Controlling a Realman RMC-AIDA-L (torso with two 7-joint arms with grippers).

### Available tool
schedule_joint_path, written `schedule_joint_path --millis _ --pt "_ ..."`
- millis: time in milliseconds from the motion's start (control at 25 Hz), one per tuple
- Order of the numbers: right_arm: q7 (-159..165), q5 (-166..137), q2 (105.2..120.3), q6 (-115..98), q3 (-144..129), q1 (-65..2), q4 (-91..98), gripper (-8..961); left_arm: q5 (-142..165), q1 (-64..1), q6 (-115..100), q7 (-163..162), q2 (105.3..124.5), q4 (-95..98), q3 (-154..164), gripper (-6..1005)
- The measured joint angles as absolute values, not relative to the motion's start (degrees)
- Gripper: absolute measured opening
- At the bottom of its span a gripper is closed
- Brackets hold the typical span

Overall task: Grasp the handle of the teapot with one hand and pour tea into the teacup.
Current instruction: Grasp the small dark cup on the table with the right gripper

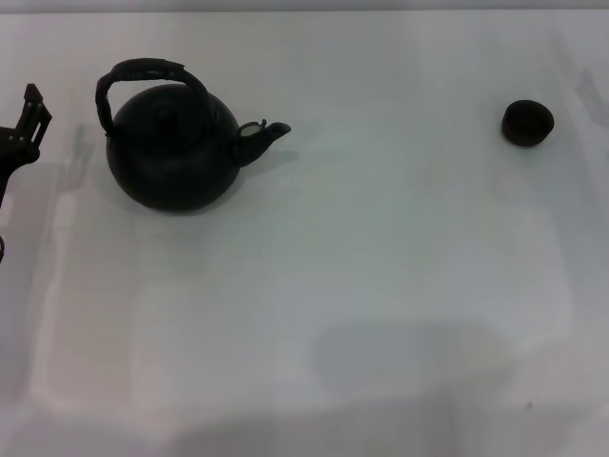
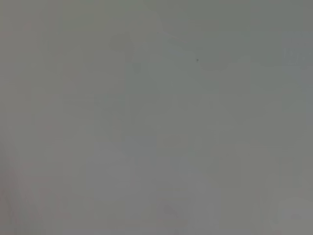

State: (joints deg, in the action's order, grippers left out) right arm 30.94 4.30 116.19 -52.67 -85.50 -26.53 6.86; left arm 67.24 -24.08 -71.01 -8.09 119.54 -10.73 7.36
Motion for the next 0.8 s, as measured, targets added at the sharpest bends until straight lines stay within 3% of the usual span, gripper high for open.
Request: schedule_joint_path --millis 680,800 --pt "32.63 4.33 116.12 -52.29 -89.84 -26.42 7.32 840 67.21 -24.33 -71.01 -8.08 119.51 -11.14 7.39 814" --pt "36.7 4.25 115.26 -50.81 -94.9 -26.66 10.73 840 67.15 -24.17 -71.01 -8.09 119.46 -11.28 7.38 815"
